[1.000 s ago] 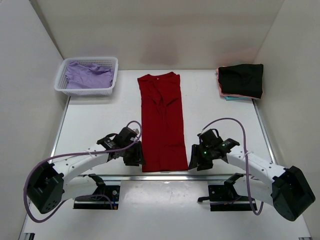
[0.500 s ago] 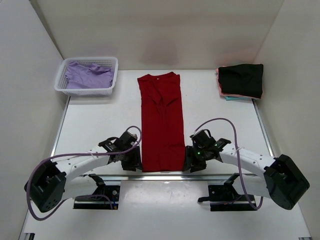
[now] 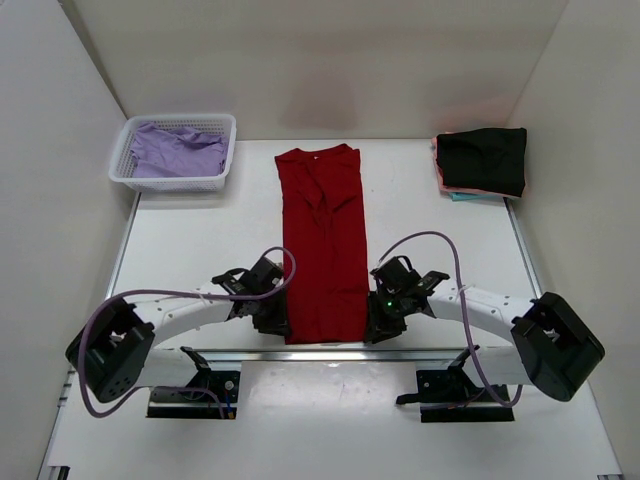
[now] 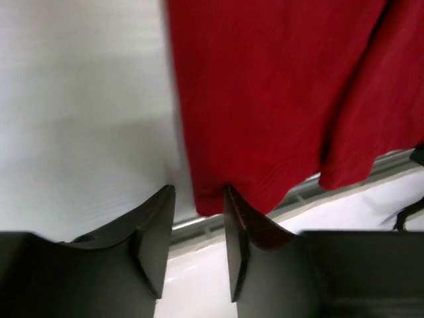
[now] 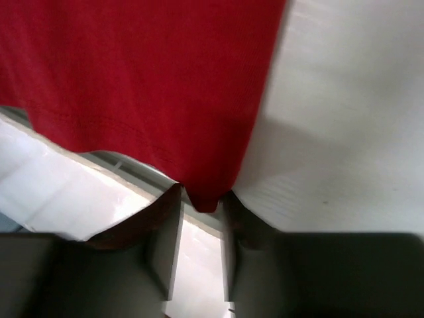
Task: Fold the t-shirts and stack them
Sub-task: Grab the bottom of the folded rectangular tshirt with both arms, then fold the folded rectangular tshirt in 1/3 of the way
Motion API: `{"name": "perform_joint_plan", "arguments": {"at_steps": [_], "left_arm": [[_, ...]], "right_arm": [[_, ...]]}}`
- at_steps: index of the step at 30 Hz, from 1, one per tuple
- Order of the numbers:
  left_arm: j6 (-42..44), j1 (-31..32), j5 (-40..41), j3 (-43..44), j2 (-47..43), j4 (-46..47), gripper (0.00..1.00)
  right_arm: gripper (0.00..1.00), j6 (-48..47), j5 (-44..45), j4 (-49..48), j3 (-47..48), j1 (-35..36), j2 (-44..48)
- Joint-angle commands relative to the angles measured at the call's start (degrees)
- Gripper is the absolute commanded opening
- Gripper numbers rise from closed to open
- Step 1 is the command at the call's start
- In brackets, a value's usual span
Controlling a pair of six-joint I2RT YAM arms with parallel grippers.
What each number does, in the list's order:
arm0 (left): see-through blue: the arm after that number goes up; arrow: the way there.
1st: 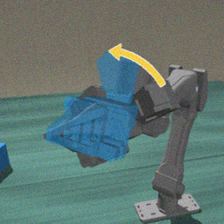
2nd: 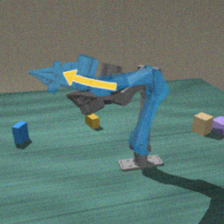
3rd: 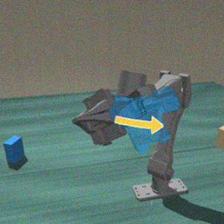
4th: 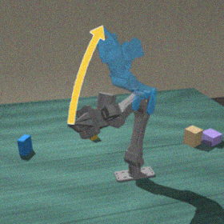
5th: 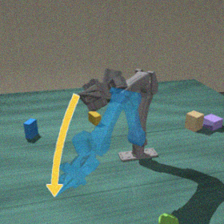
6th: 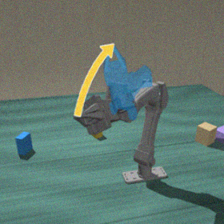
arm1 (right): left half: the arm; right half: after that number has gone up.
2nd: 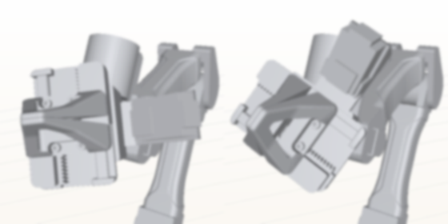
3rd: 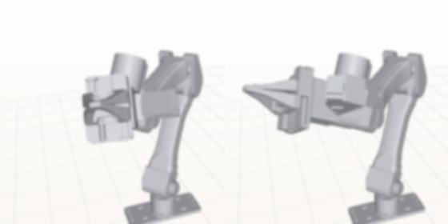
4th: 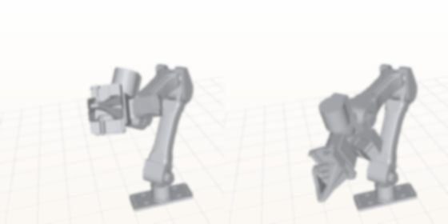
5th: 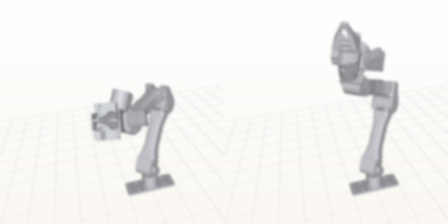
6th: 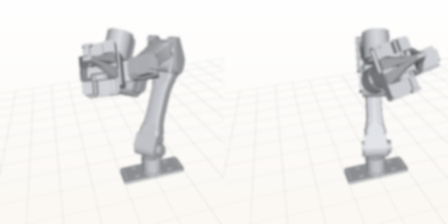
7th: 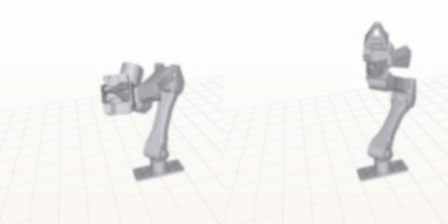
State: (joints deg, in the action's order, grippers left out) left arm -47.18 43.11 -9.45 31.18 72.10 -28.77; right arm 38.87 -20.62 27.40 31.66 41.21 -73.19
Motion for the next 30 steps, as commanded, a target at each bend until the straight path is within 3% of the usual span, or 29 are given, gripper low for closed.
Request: {"name": "perform_joint_plan", "arguments": {"at_steps": [1, 3, 4, 6, 15, 21, 30], "left_arm": [[0.9, 0.7, 3.7, 1.2, 3.7, 1.8, 0.35], [0.4, 0.8, 3.5, 1.5, 4.5, 1.4, 0.15], [0.5, 1.0, 3.3, 1.9, 4.8, 1.5, 0.11], [0.4, 0.9, 3.4, 1.9, 4.4, 0.9, 0.00], [-1.5, 0.7, 1.6, 0.3, -2.2, -3.4, 0.00], [-2.3, 1.2, 0.3, 4.2, -1.9, -5.2, 0.00], [3.2, -8.1, -0.2, 17.1, 1.8, -9.0, 0.00]], "right_arm": [[0.24, -2.5, 0.7, -0.8, 2.1, -0.6, -0.9], [0.06, -3.4, 0.6, 0.1, 2.5, -1.2, -1.2], [0.00, -4.0, 0.8, 0.6, 2.4, -1.3, -1.1], [0.01, -4.6, 0.4, 1.4, 2.5, -1.3, -0.8], [0.00, -7.8, -4.4, 5.7, 1.3, -1.1, 5.2], [0.00, -11.5, -8.6, 9.5, 3.8, -2.1, 6.0], [0.00, -22.2, -8.8, 16.2, 13.5, -11.4, -0.5]]}}
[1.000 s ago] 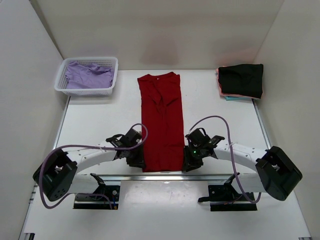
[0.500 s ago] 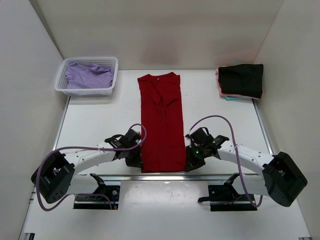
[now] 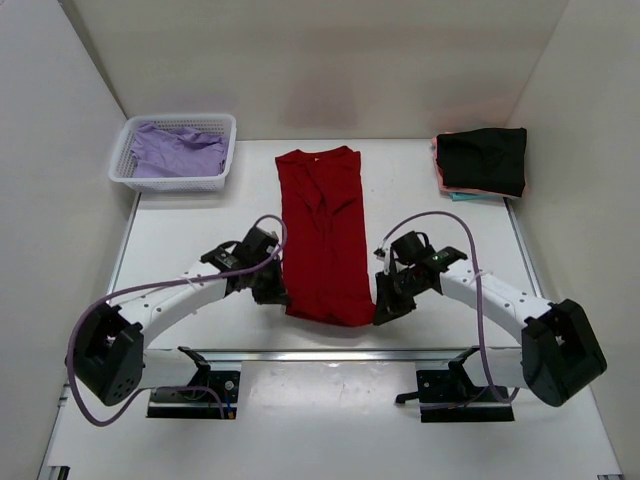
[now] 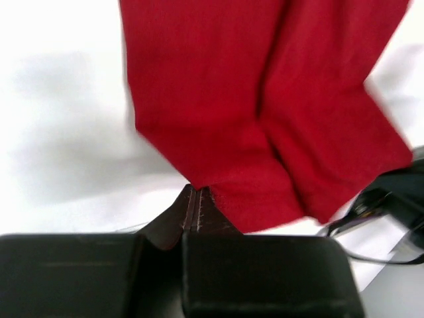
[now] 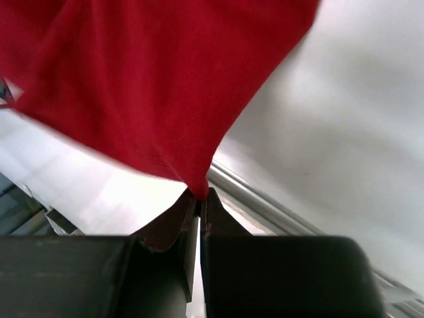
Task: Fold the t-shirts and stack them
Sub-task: Fold the folded rectangular tshirt in 1/3 of the way
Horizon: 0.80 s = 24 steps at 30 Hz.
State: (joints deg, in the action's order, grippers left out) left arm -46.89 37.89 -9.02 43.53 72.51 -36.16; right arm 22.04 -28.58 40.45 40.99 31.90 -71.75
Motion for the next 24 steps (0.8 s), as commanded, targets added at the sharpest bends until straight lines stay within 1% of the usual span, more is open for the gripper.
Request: {"name": "perform_joint_plan", "arguments": {"at_steps": [1, 5, 6, 8, 11, 13, 14, 15, 19, 24], "left_arm": [[4.0, -3.8, -0.2, 5.4, 2.7, -2.2, 0.00], [6.0, -7.6, -1.5, 10.5, 6.5, -2.7, 0.00], [6.5, -8.1, -1.5, 11.7, 7.4, -2.7, 0.00], [7.9, -11.2, -2.2, 13.6, 9.3, -2.5, 0.00], [11.1, -13.6, -2.8, 19.9, 14.3, -4.3, 0.00], [13.6, -14.5, -3.1, 26.0, 17.7, -6.1, 0.00], [14.8, -15.0, -3.1, 28.6, 19.7, -7.0, 0.00], [15.2, -15.6, -2.4, 29.7, 21.8, -7.9, 0.00], [15.4, -17.1, -2.2, 34.7, 25.0, -7.4, 0.00], [15.1, -19.1, -0.5, 38.4, 26.5, -7.5, 0.00]], "right_arm": [[0.00, -6.7, -0.6, 3.6, 6.3, -3.8, -3.6], [0.00, -9.8, 0.5, 5.6, 13.7, -6.6, -8.1], [0.00, -10.0, 0.4, 5.6, 15.6, -6.8, -9.9], [0.00, -10.5, 0.5, 5.5, 19.1, -7.4, -14.0], [0.01, -11.6, 1.9, 7.2, 26.8, -7.2, -19.0], [0.00, -11.8, 3.1, 9.5, 33.4, -7.2, -23.9], [0.00, -12.3, 3.2, 9.9, 34.8, -7.5, -26.1], [0.00, -12.5, 3.6, 10.5, 37.7, -7.5, -26.9], [0.00, -13.3, 6.2, 13.3, 46.4, -8.7, -32.4], [0.00, -12.4, 5.7, 14.0, 52.2, -10.0, -36.5]]}}
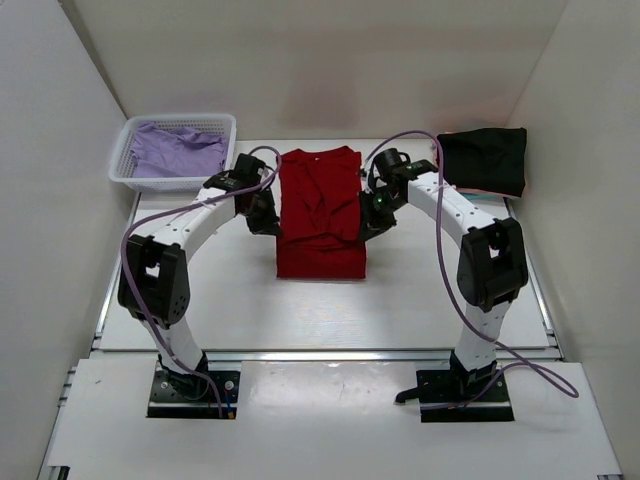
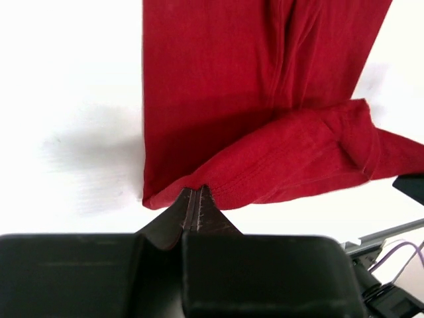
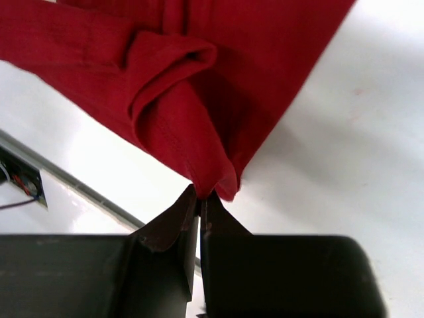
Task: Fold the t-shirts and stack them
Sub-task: Fold the folded rectangular tshirt in 1/3 of the way
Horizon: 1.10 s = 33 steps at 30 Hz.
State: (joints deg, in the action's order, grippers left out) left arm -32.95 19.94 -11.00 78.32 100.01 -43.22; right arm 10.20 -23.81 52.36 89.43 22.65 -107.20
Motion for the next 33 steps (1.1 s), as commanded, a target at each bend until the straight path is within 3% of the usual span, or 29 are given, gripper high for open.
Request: {"name": "perform_joint_plan", "arguments": {"at_steps": [1, 25, 27, 28, 30, 31, 32, 33], "left_arm": [[1.3, -1.3, 1.7, 5.0, -0.5, -0.8, 0.00], [0.5, -5.7, 0.1, 24.3, 16.6, 1.2, 0.01], [-0.2, -6.7, -0.3, 25.8, 18.5, 1.7, 0.06], [-1.2, -7.5, -1.1, 26.7, 19.3, 2.8, 0.17], [-3.4, -8.9, -3.3, 25.7, 19.5, 6.3, 0.28], [-4.9, -10.1, -4.9, 25.2, 19.4, 8.8, 0.33], [-6.6, -10.3, -6.5, 23.7, 19.3, 12.2, 0.49], [-7.5, -10.9, -7.4, 22.6, 19.0, 13.5, 0.50]], "right_arm": [[0.00, -0.5, 0.8, 2.1, 4.4, -0.9, -1.4], [0.00, 1.7, 1.1, 7.4, 32.3, -4.2, -20.2], [0.10, 2.5, 1.6, 8.4, 35.6, -4.7, -22.8], [0.20, 2.8, 2.5, 9.2, 37.7, -4.9, -23.6], [0.33, 3.5, 4.6, 9.8, 40.6, -5.2, -24.5], [0.39, 3.9, 4.7, 10.0, 41.6, -5.2, -24.6], [0.41, 4.8, 5.1, 9.6, 41.0, -5.5, -24.8], [0.44, 5.4, 5.4, 8.6, 40.8, -5.7, -23.9]]}}
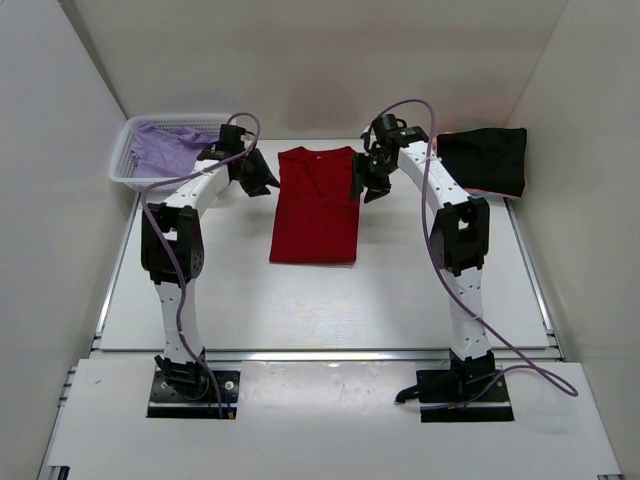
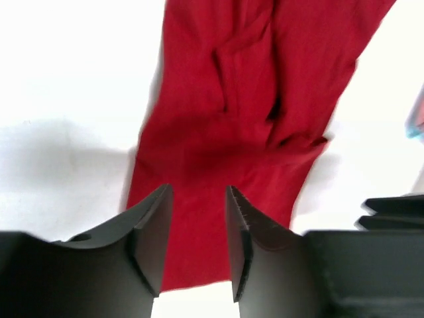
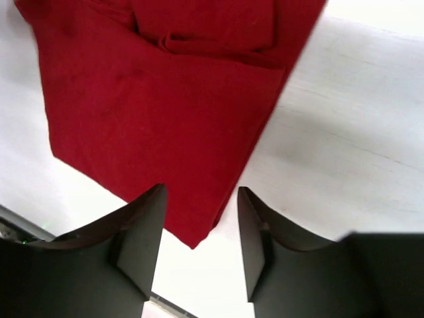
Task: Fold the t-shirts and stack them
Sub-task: Fold the folded rectangular tshirt in 1/3 of the way, then grab one side of the 2/3 rectangular tshirt with both arms
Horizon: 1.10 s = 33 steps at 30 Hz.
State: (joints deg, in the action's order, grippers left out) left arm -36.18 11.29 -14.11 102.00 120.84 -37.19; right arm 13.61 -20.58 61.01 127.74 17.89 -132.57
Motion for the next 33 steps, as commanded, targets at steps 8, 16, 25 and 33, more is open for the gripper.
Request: {"name": "perform_joint_plan", "arguments": {"at_steps": [8, 16, 25, 33], "left_arm": [[-3.8, -1.9, -7.6, -7.0, -4.8, 9.9, 0.46], [0.0, 2.0, 0.7, -29.5, -18.0, 8.0, 0.53], [-1.7, 4.4, 4.7, -38.3, -21.4, 9.1, 0.63], [-4.2, 5.7, 6.3, -42.0, -20.8, 12.2, 0.61]], "right_arm": [[0.44, 3.0, 5.1, -6.0, -10.5, 0.7, 9.9], [0.69, 8.1, -1.5, -22.8, -45.7, 1.3, 26.6], [0.64, 14.3, -8.3, -34.6, -58.1, 4.5, 27.2], [0.63, 16.4, -8.9, -36.8, -57.6, 5.6, 23.7]]}}
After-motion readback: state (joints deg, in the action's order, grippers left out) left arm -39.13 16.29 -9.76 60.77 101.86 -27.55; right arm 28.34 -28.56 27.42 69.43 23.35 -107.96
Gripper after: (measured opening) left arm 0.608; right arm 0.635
